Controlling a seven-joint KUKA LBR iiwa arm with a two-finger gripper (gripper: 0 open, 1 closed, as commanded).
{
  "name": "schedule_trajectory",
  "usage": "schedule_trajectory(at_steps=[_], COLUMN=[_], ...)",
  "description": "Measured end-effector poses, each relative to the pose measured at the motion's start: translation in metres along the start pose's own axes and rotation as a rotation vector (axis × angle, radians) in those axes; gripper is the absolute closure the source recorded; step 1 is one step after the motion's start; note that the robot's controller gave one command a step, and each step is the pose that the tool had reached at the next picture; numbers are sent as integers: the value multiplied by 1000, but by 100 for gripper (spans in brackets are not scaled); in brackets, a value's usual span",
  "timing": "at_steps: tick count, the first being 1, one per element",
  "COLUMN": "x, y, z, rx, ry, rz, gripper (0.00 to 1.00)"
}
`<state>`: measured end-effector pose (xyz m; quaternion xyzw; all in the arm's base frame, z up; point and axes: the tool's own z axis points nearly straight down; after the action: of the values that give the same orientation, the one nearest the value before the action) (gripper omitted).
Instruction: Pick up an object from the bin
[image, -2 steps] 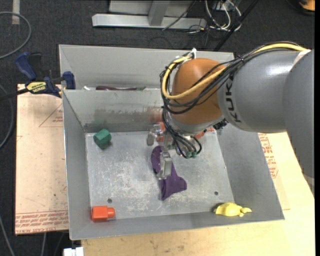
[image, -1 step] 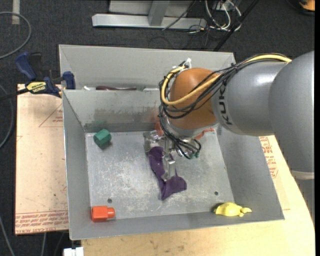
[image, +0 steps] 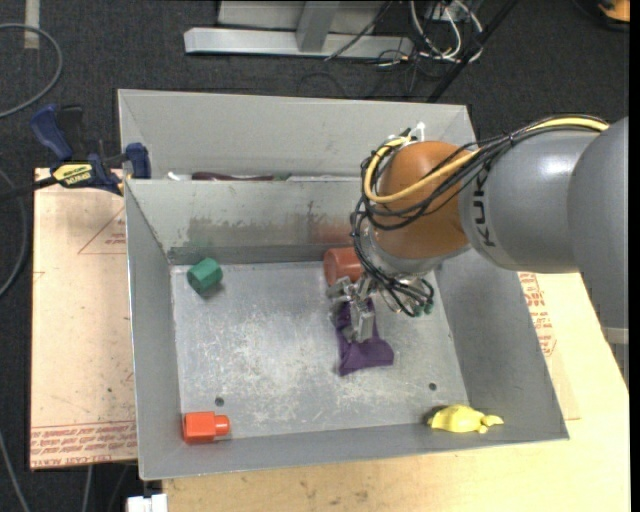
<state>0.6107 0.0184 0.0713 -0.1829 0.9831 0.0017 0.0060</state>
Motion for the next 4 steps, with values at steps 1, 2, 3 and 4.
schedule_trajectory(at_steps=[1,2,3,4], x=[0,-5,-5,-5], y=[0,9,9,9], z=[0,-96,-96,-96], rx=[0,0,-1,-1], ry=[0,-4,-4,-3], rz=[0,13,14,14], gripper=[100,100,100,100])
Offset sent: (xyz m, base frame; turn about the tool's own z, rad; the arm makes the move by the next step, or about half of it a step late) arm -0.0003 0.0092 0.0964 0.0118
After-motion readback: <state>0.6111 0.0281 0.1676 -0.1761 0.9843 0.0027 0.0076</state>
